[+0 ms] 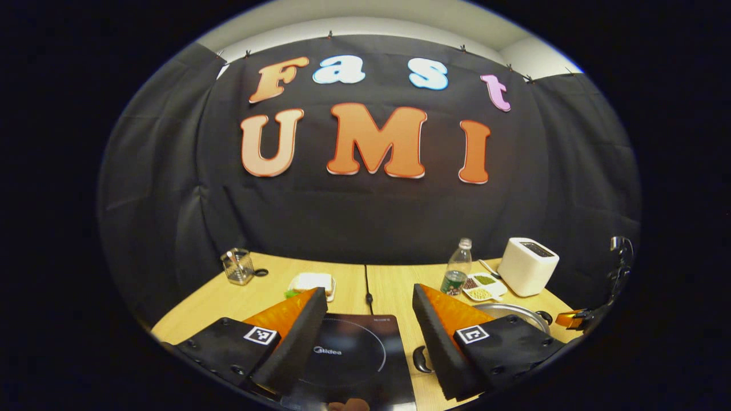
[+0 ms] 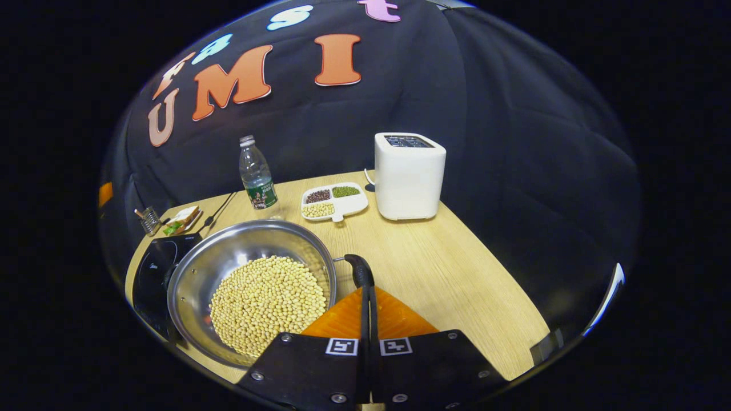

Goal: First push the handle of the pot to place it horizontally, then grasp the pot with both hands and set it on the induction cooktop.

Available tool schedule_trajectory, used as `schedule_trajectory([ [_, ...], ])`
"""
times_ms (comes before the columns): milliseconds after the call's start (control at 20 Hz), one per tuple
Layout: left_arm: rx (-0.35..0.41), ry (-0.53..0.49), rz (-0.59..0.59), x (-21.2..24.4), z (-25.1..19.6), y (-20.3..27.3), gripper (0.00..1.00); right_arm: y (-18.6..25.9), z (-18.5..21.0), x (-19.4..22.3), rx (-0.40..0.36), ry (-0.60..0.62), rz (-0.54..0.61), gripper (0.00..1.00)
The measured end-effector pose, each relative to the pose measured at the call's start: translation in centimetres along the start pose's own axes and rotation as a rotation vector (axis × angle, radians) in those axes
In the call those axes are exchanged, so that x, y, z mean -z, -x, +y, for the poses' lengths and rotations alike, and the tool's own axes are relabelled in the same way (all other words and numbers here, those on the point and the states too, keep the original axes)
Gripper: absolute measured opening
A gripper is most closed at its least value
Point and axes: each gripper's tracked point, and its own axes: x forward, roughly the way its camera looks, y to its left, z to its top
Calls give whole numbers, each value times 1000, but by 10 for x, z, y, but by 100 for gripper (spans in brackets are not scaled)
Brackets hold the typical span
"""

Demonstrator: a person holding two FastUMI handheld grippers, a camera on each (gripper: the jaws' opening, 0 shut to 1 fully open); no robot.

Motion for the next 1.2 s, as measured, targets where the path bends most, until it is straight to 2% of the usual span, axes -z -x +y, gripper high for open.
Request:
schedule_trajectory([
  [350, 52, 16, 141, 72, -33, -15, 99, -3, 5, -7, -21, 41, -27, 4],
  [550, 69, -4, 181, 93, -47, -20, 99, -7, 5, -9, -20, 47, -32, 18],
  [600, 68, -10, 187, 98, -49, -22, 99, -8, 5, -10, -19, 44, -33, 18],
  [650, 69, -14, 197, 104, -51, -25, 98, -10, 5, -10, -20, 43, -34, 34],
  [800, 70, -20, 237, 122, -57, -29, 99, -14, 8, -10, -29, 49, -33, 62],
  [850, 67, -28, 247, 127, -58, -32, 99, -16, 9, -9, -34, 55, -30, 69],
  [1050, 71, -42, 282, 142, -66, -37, 99, -30, 14, -2, -38, 89, -5, 80],
  [1200, 75, -41, 305, 151, -71, -41, 99, -46, 16, 2, -40, 81, 23, 83],
])
